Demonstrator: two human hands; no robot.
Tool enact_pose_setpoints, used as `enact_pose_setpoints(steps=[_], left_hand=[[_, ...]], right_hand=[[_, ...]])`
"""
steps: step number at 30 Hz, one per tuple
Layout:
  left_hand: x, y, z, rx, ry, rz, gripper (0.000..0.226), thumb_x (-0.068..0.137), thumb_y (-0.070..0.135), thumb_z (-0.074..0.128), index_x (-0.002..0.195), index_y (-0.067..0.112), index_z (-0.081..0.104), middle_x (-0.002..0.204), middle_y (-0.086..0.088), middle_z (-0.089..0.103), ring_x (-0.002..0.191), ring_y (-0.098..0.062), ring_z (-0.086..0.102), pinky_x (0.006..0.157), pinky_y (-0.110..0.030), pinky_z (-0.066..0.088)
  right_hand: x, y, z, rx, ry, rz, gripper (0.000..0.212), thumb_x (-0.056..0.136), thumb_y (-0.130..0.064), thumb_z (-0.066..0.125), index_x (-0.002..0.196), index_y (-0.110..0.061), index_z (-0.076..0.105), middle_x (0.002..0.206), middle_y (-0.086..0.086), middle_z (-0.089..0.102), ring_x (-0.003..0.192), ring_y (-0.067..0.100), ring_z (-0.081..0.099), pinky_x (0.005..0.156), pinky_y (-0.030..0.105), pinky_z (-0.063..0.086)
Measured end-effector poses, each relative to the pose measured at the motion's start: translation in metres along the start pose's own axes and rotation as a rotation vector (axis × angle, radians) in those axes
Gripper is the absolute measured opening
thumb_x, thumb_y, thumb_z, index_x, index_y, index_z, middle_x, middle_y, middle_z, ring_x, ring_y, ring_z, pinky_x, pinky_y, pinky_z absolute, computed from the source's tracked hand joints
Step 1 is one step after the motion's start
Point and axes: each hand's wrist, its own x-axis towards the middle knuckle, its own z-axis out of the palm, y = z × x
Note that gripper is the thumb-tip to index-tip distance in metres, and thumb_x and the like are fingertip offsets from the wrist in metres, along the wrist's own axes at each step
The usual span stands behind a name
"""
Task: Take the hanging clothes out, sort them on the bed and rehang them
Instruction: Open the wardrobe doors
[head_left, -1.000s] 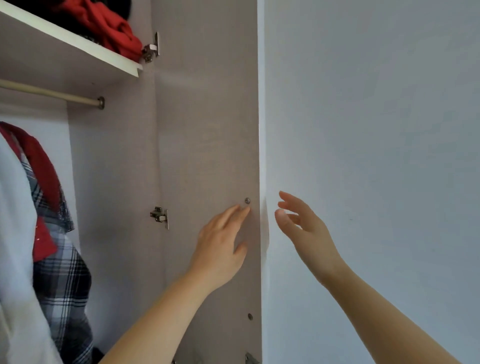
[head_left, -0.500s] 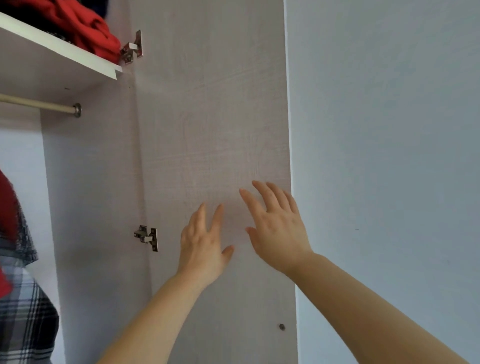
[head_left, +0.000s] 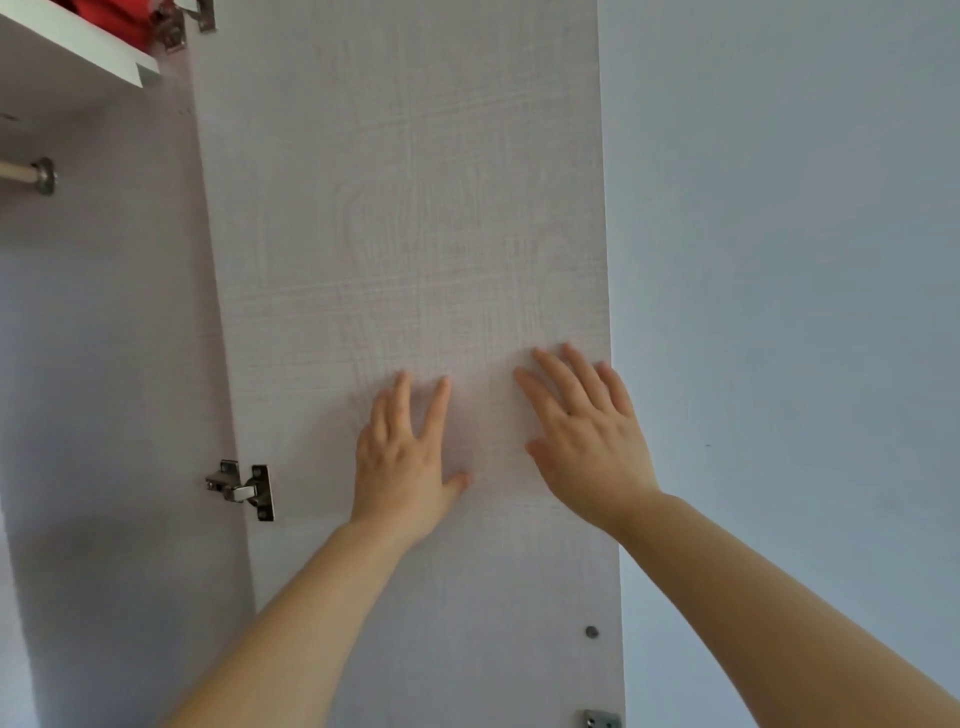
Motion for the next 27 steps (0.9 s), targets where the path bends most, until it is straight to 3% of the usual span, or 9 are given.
enact_pose_setpoints(steps=[3,9,13,18,19,21,23,25,27], left_hand=[[0.006,0.001,0.008,-0.02,0.012,-0.015,0.099,0.079,0.055,0.058,0.143,0.036,-0.016,0.149,-0.001,-0.023,0.14,-0.028,-0.008,0.113,-0.043,0.013],[0.003,-0.001,0.005,-0.042,0.045,-0.021,0.101,0.075,0.054,0.063,0.142,0.041,-0.011,0.149,0.009,-0.02,0.138,-0.018,-0.009,0.113,-0.041,0.015],[-0.007,0.002,-0.003,-0.045,0.043,-0.066,0.097,0.075,0.055,0.063,0.143,0.042,-0.005,0.151,0.01,-0.013,0.138,-0.013,-0.002,0.112,-0.038,0.016],[-0.042,-0.004,-0.014,0.005,0.048,-0.241,0.083,0.082,0.041,0.061,0.146,0.033,0.008,0.154,0.001,0.002,0.139,-0.017,0.006,0.112,-0.036,0.019],[-0.053,-0.008,-0.018,0.026,0.042,-0.278,0.081,0.084,0.039,0.06,0.146,0.032,0.009,0.154,0.001,0.003,0.139,-0.018,0.007,0.111,-0.036,0.02],[-0.077,-0.016,-0.03,0.083,0.041,-0.336,0.077,0.085,0.038,0.057,0.146,0.03,0.011,0.154,-0.001,0.007,0.139,-0.02,0.01,0.111,-0.037,0.021],[-0.105,-0.027,-0.046,0.144,0.055,-0.399,0.072,0.087,0.04,0.054,0.146,0.028,0.014,0.153,-0.002,0.012,0.139,-0.02,0.011,0.111,-0.037,0.021],[-0.134,-0.04,-0.066,0.218,0.065,-0.474,0.067,0.089,0.043,0.051,0.146,0.026,0.019,0.153,-0.003,0.015,0.139,-0.02,0.013,0.111,-0.036,0.02],[-0.164,-0.052,-0.09,0.3,0.079,-0.551,0.064,0.09,0.042,0.051,0.145,0.023,0.025,0.151,-0.005,0.022,0.138,-0.021,0.017,0.111,-0.036,0.021]], right_hand=[[0.002,0.003,0.013,0.043,0.025,0.014,0.064,0.076,-0.02,0.069,0.135,-0.013,0.046,0.147,0.009,0.037,0.139,0.031,0.026,0.112,0.045,0.012],[0.003,0.0,0.028,0.129,0.225,-0.045,0.059,0.066,-0.005,0.07,0.124,-0.007,0.057,0.133,0.012,0.052,0.131,0.043,0.035,0.109,0.052,0.022],[-0.003,-0.003,0.031,0.2,0.259,-0.121,0.054,0.067,-0.003,0.067,0.12,-0.007,0.06,0.128,0.016,0.056,0.127,0.039,0.043,0.108,0.053,0.023],[-0.013,-0.022,0.026,0.324,0.194,-0.251,0.042,0.078,-0.009,0.039,0.114,-0.01,0.062,0.123,0.015,0.058,0.12,0.036,0.05,0.104,0.058,0.028],[-0.015,-0.029,0.025,0.362,0.183,-0.29,0.042,0.078,-0.01,0.04,0.113,-0.01,0.063,0.122,0.015,0.059,0.118,0.036,0.052,0.102,0.059,0.03],[-0.019,-0.049,0.024,0.49,0.138,-0.346,0.04,0.072,-0.008,0.059,0.112,-0.008,0.063,0.12,0.015,0.06,0.114,0.037,0.055,0.098,0.059,0.036],[-0.024,-0.072,0.022,0.651,0.078,-0.359,0.05,0.061,-0.004,0.074,0.11,-0.006,0.064,0.118,0.017,0.06,0.11,0.039,0.056,0.094,0.056,0.043],[-0.03,-0.097,0.021,0.828,-0.022,-0.359,0.054,0.061,-0.003,0.076,0.113,-0.006,0.062,0.118,0.017,0.059,0.11,0.038,0.055,0.094,0.049,0.043],[-0.036,-0.125,0.019,1.009,-0.165,-0.37,0.053,0.074,-0.008,0.07,0.125,-0.01,0.055,0.129,0.014,0.05,0.121,0.033,0.045,0.103,0.041,0.035]])
